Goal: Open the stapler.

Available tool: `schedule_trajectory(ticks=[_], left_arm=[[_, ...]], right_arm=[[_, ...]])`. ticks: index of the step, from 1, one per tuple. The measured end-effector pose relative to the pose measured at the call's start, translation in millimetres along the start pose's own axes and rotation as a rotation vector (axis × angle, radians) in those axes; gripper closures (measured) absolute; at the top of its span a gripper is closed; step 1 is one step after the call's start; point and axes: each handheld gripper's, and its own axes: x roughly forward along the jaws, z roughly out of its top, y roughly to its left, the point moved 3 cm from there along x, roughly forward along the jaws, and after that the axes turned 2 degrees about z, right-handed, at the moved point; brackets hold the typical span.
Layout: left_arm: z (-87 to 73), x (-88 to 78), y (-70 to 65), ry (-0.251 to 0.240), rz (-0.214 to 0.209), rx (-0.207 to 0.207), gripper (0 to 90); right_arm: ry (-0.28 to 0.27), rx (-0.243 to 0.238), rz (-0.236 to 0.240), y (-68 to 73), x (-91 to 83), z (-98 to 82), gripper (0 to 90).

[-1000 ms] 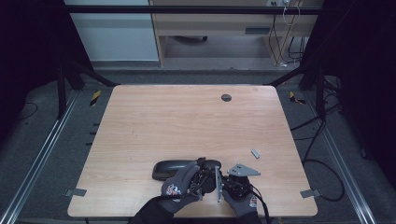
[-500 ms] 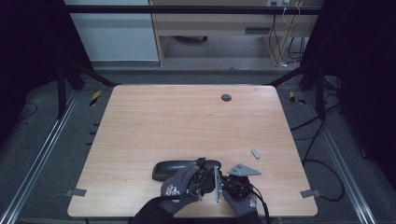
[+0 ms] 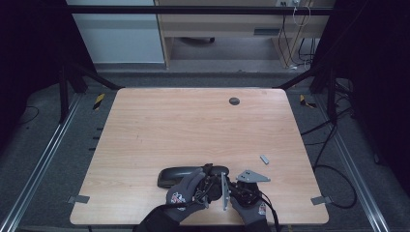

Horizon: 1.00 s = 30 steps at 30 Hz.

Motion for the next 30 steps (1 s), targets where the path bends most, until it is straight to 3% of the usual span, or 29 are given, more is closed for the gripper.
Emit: schedule_trajectory(ticks=[4,5,6,7,10,17,22,30], left_arm=[[-0.4,-0.7,1.1,0.001,-0.002,0.001,51.4],[-0.7,-4.9,5.4,-0.025,0.043,-0.041,51.9],[-1.6,-13.8,15.7,-0.038,0.057,-0.1,53.2],[-5.2,-24.0,31.7,-0.068,0.05,-0.133,54.3],[-12.9,-35.5,47.3,-0.09,0.03,-0.154,56.0],[-7.9,-26.4,32.0,-0.08,0.049,-0.116,55.4],[-11.2,-31.7,38.4,-0.093,0.057,-0.155,55.6],[-14.5,-34.2,39.1,-0.117,0.079,-0.157,56.0]], right_arm=[[-0.001,-0.006,-0.005,0.6,0.0,0.0,90.0],[-0.001,-0.007,-0.004,0.7,-0.1,-0.1,90.0],[-0.001,-0.007,-0.005,0.6,-0.1,-0.2,90.0],[-0.002,-0.006,-0.006,0.5,0.0,-0.2,90.0],[-0.002,0.013,0.01,-1.2,-0.3,0.0,90.0],[-0.002,0.004,0.0,0.4,-0.3,-0.1,90.0],[-0.004,0.009,-0.003,1.6,-0.3,0.1,90.0],[-0.005,0.013,-0.003,1.7,-0.3,0.3,90.0]])
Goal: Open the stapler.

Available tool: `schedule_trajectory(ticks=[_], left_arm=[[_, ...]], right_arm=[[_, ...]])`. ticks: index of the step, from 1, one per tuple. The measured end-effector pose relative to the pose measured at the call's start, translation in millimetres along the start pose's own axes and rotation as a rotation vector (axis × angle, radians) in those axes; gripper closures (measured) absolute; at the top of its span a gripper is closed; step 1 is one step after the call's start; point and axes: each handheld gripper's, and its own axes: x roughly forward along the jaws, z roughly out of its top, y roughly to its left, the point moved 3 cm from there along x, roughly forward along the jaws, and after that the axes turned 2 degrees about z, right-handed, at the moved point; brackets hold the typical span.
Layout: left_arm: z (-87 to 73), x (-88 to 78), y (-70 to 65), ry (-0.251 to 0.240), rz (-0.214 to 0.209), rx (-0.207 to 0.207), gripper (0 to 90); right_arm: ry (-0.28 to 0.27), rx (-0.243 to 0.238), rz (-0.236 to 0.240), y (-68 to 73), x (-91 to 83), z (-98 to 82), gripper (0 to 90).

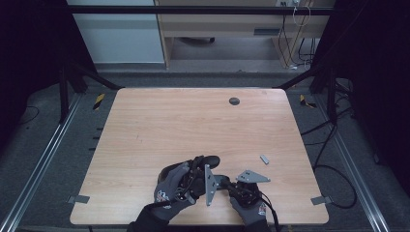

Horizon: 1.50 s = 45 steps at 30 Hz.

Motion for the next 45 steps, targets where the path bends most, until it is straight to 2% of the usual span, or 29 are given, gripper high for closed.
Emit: schedule_trajectory(ticks=[7,13,20,29,32,45], left_arm=[[-2.2,-4.5,6.3,-0.012,0.012,-0.021,56.5],[-7.3,-11.7,17.4,-0.043,0.025,-0.09,57.4],[-13.0,-18.6,26.6,-0.071,0.047,-0.135,58.1],[-23.5,-31.7,40.1,-0.103,0.072,-0.222,58.8],[-25.8,-35.0,42.6,-0.105,0.098,-0.226,59.3],[-33.7,-41.3,49.3,-0.127,0.13,-0.291,60.2]], right_arm=[[0.002,-0.005,0.001,-0.3,0.0,0.0,90.0],[0.004,-0.01,0.0,-0.8,-0.1,-0.1,90.0],[0.003,-0.006,0.0,-0.9,-0.1,-0.1,90.0],[0.006,-0.003,0.005,-1.4,-0.4,-0.3,90.0],[0.007,-0.004,0.005,-1.4,-0.4,-0.3,90.0],[0.004,-0.006,0.003,-0.7,-0.3,-0.4,90.0]])
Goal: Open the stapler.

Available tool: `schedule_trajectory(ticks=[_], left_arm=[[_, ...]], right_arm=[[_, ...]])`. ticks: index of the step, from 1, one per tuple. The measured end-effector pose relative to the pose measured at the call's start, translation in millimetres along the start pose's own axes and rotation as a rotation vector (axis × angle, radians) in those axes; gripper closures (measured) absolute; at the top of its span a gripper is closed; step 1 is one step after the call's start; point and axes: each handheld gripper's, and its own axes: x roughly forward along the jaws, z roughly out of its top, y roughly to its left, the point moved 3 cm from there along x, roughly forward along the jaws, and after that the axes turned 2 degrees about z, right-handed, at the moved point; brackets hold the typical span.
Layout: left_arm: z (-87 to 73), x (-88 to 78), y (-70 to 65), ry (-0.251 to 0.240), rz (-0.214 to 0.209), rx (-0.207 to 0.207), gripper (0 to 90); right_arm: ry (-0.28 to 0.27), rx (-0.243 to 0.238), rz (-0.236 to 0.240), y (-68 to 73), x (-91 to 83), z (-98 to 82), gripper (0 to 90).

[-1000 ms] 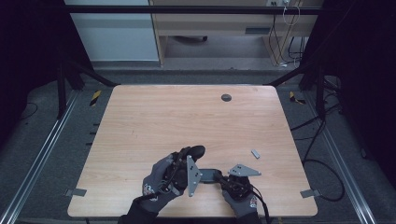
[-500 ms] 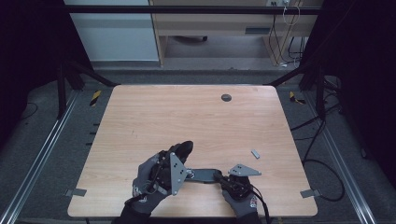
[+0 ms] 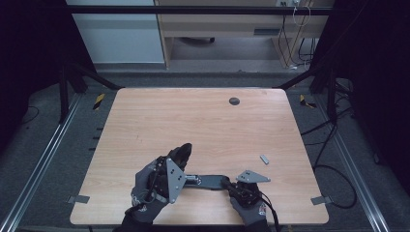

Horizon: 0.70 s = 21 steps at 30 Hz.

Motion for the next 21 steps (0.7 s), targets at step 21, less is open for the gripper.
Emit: schedule_trajectory(ticks=[21], left_arm=[[-13.6,-12.2,24.6,-0.034,0.025,-0.153,60.3]], right_arm=[[0.002,-0.003,-0.003,0.3,-0.2,-0.2,90.0]])
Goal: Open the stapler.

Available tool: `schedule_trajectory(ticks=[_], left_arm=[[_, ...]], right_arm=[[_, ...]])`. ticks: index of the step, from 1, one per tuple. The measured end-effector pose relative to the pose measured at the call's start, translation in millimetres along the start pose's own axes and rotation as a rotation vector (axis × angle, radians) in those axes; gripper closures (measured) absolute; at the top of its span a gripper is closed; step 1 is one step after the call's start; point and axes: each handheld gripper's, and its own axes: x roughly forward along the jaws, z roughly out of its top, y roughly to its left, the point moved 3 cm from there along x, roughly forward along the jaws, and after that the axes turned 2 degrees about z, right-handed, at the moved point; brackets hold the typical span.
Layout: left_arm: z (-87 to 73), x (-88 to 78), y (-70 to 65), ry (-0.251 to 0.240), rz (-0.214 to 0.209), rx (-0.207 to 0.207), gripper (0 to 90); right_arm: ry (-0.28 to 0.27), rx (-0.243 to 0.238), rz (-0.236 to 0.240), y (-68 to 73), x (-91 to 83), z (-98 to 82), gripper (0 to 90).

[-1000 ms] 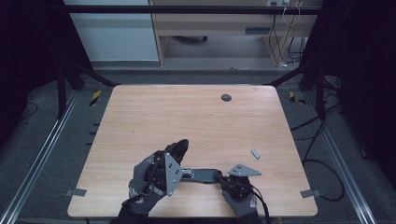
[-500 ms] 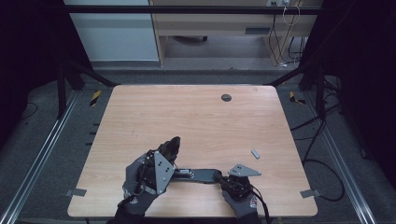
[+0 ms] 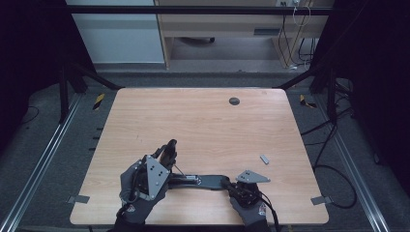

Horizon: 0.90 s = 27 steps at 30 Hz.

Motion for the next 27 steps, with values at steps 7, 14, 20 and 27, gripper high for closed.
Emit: schedule_trajectory(ticks=[7,14,20,27], left_arm=[[-2.6,-2.8,4.0,-0.007,0.015,-0.032,60.5],[-6.4,-6.5,12.7,-0.007,0.03,-0.074,60.5],[-16.4,-13.0,30.1,-0.019,0.025,-0.162,60.1],[-21.7,-15.6,37.4,-0.022,0.033,-0.209,60.0]], right_arm=[[0.001,-0.004,-0.001,-0.1,-0.1,-0.1,90.0],[0.001,-0.004,-0.001,0.1,-0.1,-0.1,90.0],[0.001,-0.005,0.0,-0.1,-0.1,-0.2,90.0],[0.001,-0.004,-0.001,0.1,-0.1,-0.1,90.0]])
